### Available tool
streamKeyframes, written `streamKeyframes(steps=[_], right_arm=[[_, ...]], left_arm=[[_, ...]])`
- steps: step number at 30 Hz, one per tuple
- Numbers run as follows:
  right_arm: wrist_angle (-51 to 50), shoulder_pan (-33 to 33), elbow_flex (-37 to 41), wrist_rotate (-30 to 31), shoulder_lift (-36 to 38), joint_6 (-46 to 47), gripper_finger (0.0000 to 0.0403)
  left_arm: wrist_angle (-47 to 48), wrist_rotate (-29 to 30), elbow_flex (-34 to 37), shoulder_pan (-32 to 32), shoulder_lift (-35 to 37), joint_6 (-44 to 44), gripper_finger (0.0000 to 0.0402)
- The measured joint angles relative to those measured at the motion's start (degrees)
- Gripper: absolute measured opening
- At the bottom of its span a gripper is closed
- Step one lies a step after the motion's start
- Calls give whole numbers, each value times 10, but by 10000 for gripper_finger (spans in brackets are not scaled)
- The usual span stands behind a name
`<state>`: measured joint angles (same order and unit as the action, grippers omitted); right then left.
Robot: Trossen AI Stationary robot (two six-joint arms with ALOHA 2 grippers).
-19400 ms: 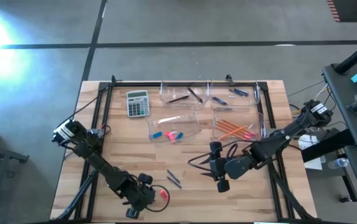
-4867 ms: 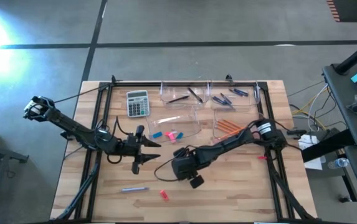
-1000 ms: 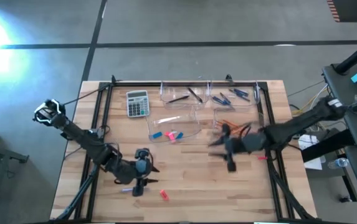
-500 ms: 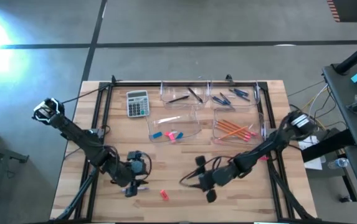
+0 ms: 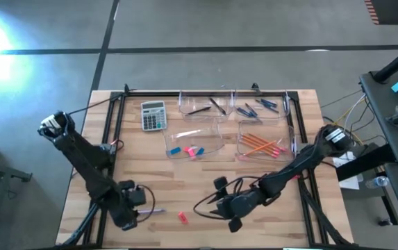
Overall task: Sort crayons/erasers/pens/pencils in bins
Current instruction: Put the white pen into the top left transparent bin
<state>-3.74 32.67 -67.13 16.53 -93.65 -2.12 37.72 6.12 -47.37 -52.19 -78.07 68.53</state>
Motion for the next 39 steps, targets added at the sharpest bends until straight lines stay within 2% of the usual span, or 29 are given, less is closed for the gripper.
streamKeyframes(steps=[6, 8, 23, 31, 39], right_arm=[[3, 3, 27, 1, 19, 26, 143], [5, 4, 38, 6, 23, 33, 141], [40, 3, 57, 44, 23, 18, 129], [45, 4, 58, 46, 23, 11, 128], [45, 4, 60, 46, 23, 14, 128]], left_arm=[[-20, -69, 0, 2, -70, -3, 169], [-17, -75, -1, 1, -86, -3, 169], [-29, -69, -2, 9, -140, -4, 169], [-27, -32, 0, 11, -187, -87, 168], [-27, -21, 0, 11, -192, -91, 154]])
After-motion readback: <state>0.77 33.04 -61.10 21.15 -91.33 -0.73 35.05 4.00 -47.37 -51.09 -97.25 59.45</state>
